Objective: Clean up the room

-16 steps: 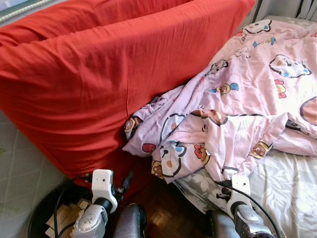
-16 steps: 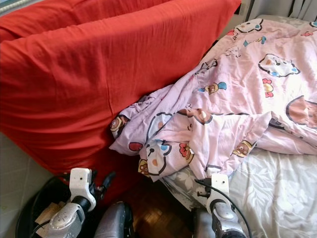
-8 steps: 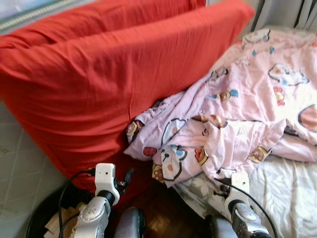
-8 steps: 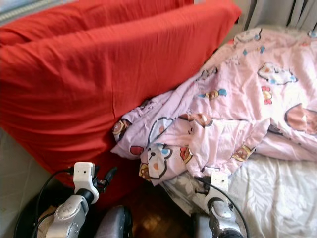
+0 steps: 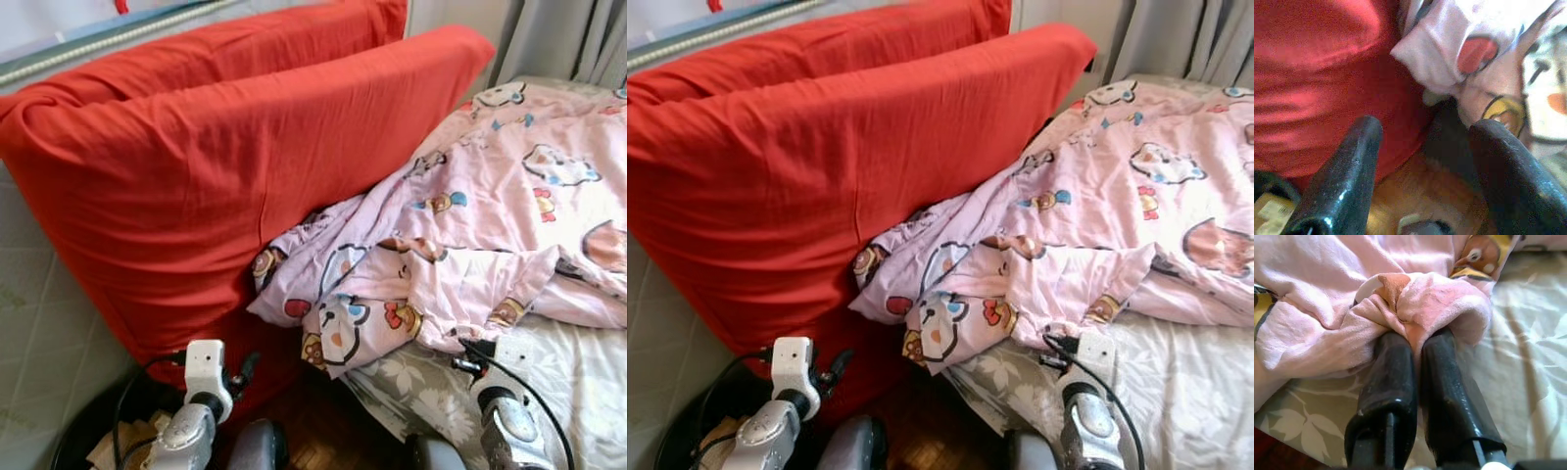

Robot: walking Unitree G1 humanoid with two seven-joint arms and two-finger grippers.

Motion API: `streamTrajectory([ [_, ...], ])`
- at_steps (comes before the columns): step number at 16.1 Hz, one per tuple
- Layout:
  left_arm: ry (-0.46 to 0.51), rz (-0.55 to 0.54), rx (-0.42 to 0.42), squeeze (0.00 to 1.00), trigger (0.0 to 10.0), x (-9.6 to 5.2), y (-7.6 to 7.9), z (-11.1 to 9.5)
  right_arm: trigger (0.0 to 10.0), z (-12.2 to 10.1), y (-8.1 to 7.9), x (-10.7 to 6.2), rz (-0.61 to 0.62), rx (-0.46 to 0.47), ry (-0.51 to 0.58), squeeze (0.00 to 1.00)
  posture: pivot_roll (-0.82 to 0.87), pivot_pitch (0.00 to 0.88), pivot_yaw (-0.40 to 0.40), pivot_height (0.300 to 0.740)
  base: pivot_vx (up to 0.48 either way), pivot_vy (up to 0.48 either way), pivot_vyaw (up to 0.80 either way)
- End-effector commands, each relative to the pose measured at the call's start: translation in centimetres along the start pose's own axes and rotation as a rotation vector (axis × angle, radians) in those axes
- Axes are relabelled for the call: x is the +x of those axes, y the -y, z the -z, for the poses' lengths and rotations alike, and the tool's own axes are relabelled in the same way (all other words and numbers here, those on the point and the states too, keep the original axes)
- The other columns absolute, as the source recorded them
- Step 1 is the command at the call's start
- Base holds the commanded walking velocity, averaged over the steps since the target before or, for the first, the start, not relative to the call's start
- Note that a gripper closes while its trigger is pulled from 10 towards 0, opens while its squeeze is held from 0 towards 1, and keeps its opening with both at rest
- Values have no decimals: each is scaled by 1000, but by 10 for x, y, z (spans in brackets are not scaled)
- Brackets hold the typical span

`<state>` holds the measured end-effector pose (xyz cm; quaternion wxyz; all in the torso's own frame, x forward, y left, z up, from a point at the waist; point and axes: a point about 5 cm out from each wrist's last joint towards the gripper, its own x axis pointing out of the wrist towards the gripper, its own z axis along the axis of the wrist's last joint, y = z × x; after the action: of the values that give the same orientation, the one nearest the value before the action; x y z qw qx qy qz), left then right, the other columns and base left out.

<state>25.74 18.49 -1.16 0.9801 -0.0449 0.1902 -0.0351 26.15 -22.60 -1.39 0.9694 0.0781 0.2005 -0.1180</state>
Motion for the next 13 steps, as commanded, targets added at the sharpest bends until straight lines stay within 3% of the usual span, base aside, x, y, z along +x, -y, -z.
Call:
streamTrajectory([
  [1, -26, -37, 1, 0, 10000, -3, -9, 6, 10000, 0, -3, -1, -9, 3, 13, 0, 9, 0, 60, 625, 0, 0, 0],
  [8, -137, -89, 3, 0, 10000, -16, -22, 34, 10000, -1, -21, -2, -106, -115, 56, 0, 6, 0, 59, 700, 0, 0, 0],
  [13, -210, -101, -18, 0, 10000, -23, -21, 49, 10000, -2, -16, -5, -72, -74, 90, 0, -5, 0, 51, 740, 0, 0, 0],
])
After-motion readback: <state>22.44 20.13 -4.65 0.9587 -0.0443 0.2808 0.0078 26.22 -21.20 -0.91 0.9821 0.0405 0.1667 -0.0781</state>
